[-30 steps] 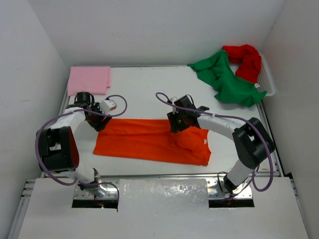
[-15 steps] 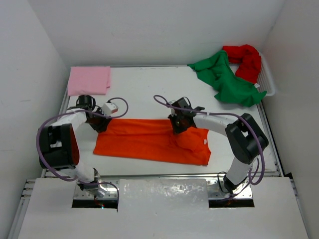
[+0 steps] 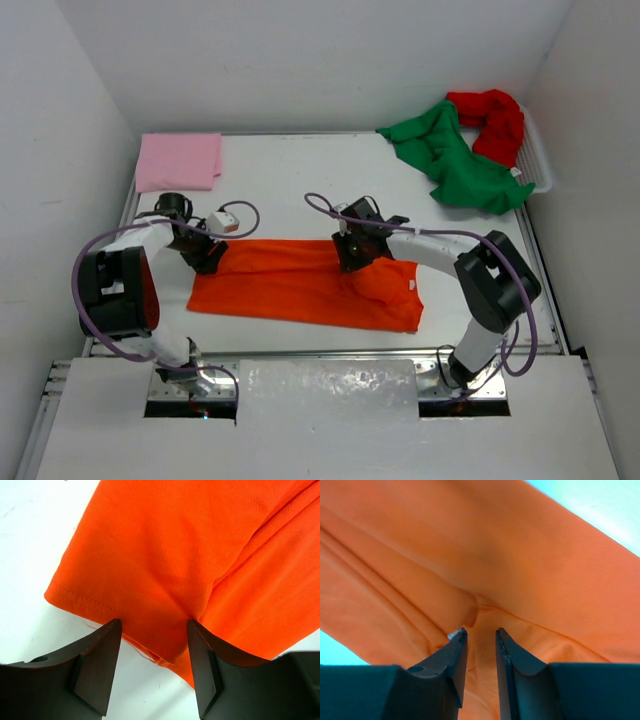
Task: Fold and stack the t-shirts
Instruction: Fold the other side of the tshirt into a rectangle
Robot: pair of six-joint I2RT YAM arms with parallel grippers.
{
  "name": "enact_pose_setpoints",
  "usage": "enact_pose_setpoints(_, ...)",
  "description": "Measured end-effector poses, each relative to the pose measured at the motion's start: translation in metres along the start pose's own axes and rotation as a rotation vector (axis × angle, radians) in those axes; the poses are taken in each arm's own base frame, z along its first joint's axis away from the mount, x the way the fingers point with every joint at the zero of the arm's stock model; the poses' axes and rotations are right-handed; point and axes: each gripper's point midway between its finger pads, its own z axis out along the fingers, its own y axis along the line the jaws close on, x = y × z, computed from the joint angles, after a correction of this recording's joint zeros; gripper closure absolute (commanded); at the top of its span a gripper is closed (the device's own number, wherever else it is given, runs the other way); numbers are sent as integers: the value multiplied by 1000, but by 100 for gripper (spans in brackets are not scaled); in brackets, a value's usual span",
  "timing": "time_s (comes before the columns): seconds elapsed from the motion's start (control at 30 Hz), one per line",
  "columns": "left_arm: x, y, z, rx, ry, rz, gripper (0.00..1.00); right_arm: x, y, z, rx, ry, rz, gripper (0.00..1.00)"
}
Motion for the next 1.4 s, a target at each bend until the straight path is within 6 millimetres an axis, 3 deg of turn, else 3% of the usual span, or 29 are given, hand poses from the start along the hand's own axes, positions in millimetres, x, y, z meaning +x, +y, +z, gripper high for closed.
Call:
enact_pose_setpoints(0.23,4,5,2,-15,23,-1,57,14,3,-1,27,50,-25,72)
enact_pose_setpoints(0.33,7,6,4,-21,39,-13,77,18,-2,-1,56,73,-31,83)
enact_pose_setpoints(0.4,7,7,4,-23,38,-19,84,19,-5,0,69,80,-34,93)
enact_pose_setpoints(0.53,6,7,4,-25,35,-27,100,23,-9,5,87,102,-39,100)
enact_pose_setpoints(0.8,6,8,4,-29,34,-35,100,24,-7,4,73,103,-53,100)
enact_pose_setpoints(1.07,-17,25,-15,-101,-21,-6,100,17,17,-23,-64,27,-90,100)
enact_pose_setpoints(1.4,-18,32,-21,-126,-7,28,100,55,19,-31,-128,103,-112,100)
